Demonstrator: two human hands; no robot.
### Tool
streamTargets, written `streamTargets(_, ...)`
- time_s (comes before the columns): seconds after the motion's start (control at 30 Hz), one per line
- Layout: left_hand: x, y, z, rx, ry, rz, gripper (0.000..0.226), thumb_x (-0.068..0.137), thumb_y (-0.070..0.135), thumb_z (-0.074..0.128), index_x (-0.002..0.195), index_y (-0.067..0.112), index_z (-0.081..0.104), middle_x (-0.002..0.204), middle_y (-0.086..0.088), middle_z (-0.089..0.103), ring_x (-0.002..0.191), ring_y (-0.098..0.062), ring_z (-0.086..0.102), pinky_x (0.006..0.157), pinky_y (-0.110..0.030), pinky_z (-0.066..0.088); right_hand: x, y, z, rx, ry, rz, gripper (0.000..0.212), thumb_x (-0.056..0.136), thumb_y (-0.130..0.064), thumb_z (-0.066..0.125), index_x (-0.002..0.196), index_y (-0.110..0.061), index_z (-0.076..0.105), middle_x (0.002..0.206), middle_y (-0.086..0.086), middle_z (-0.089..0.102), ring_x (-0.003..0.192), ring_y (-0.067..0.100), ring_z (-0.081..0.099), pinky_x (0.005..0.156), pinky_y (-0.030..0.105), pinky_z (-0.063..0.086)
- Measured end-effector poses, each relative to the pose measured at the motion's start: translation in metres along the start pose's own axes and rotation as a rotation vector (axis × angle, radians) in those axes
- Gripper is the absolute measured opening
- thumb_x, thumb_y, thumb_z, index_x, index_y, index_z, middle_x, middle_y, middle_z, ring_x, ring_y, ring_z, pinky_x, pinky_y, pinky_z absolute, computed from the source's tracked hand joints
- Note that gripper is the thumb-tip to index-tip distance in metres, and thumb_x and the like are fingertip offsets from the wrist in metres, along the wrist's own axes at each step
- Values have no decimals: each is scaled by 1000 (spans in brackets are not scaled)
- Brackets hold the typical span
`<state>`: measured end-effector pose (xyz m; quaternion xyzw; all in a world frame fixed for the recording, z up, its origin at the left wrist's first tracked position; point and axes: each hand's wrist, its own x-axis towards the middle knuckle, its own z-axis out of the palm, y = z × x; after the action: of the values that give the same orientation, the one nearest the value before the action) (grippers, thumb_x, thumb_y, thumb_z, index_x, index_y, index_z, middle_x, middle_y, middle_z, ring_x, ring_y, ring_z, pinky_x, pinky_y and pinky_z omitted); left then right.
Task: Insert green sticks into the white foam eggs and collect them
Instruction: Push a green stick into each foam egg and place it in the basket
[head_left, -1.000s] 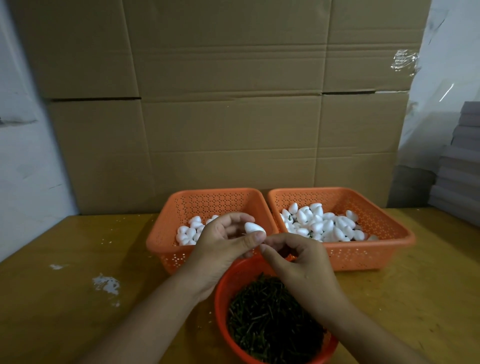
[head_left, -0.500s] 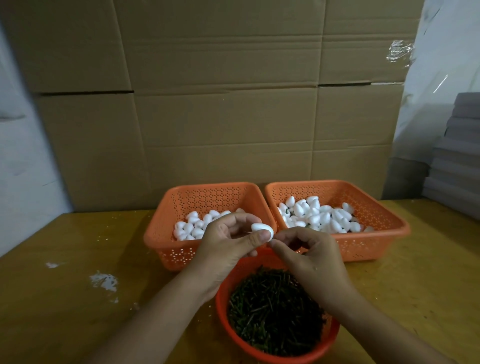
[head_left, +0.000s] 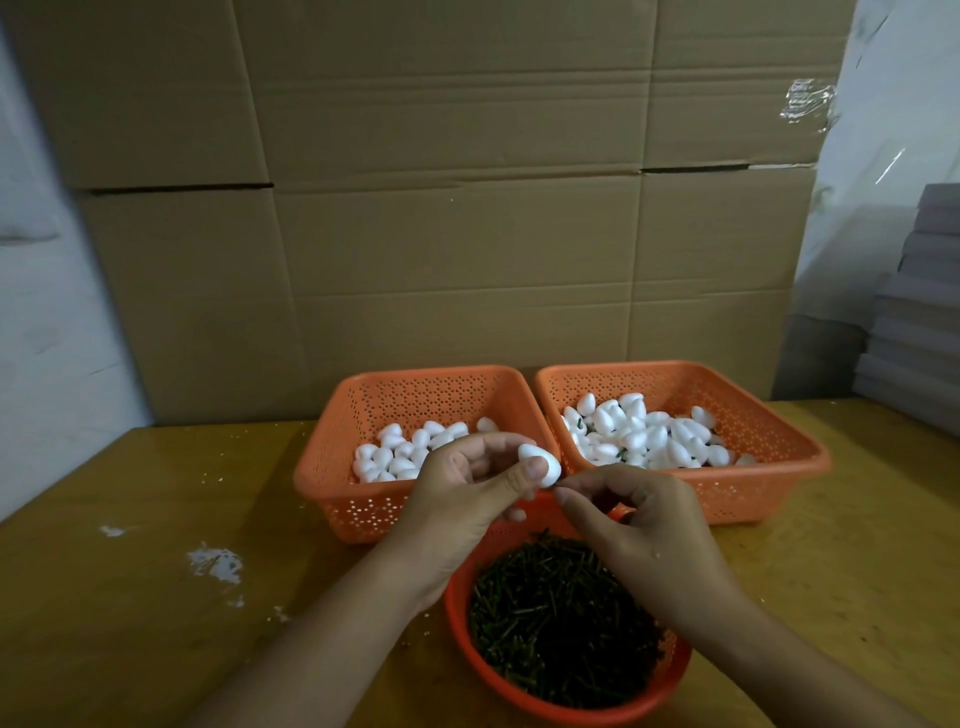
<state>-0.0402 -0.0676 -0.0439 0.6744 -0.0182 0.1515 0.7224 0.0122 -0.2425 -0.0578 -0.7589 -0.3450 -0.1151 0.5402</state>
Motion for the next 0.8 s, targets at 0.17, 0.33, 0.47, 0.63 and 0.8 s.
streamTargets(0.17, -1, -4, 0, 11, 0, 0, 36, 76, 33, 78, 106, 14, 74, 94, -7, 76, 78, -10, 67, 66, -22, 55, 3, 6, -4, 1, -49, 9, 7, 88, -23, 72, 87, -25, 79, 80, -12, 75, 74, 9, 69, 66, 19, 52)
streamTargets(0.33, -3, -8, 3, 20, 16, -5, 35, 72, 40, 81, 101, 22, 76, 94, -5, 76, 76, -10, 67, 65, -22, 55, 3, 11, -5, 35, -92, 31, 10, 90, -22, 71, 84, -25, 78, 77, -9, 75, 69, 8, 67, 63, 15, 47)
streamTargets(0.47, -3, -8, 4, 34, -3, -3, 28, 73, 41, 79, 99, 30, 77, 95, -3, 77, 77, -8, 67, 65, -21, 54, 3, 13, -4, 60, -91, 48, 9, 89, -20, 72, 83, -24, 78, 76, -5, 74, 67, 7, 65, 63, 16, 46)
streamTargets(0.63, -4, -8, 5, 43, -6, -2, 28, 73, 42, 79, 99, 32, 76, 96, -2, 77, 78, -8, 67, 65, -21, 54, 3, 12, -2, 60, -70, 78, 3, 85, -19, 77, 83, -22, 77, 76, -4, 74, 71, 10, 67, 68, 25, 52)
streamTargets(0.8, -3, -9, 2, 45, -10, -13, 46, 72, 36, 82, 113, 21, 69, 103, -2, 77, 82, -9, 71, 65, -19, 53, 1, 11, -1, 28, -18, 55, 10, 86, -22, 75, 76, -23, 76, 71, -7, 73, 64, 6, 64, 61, 16, 47)
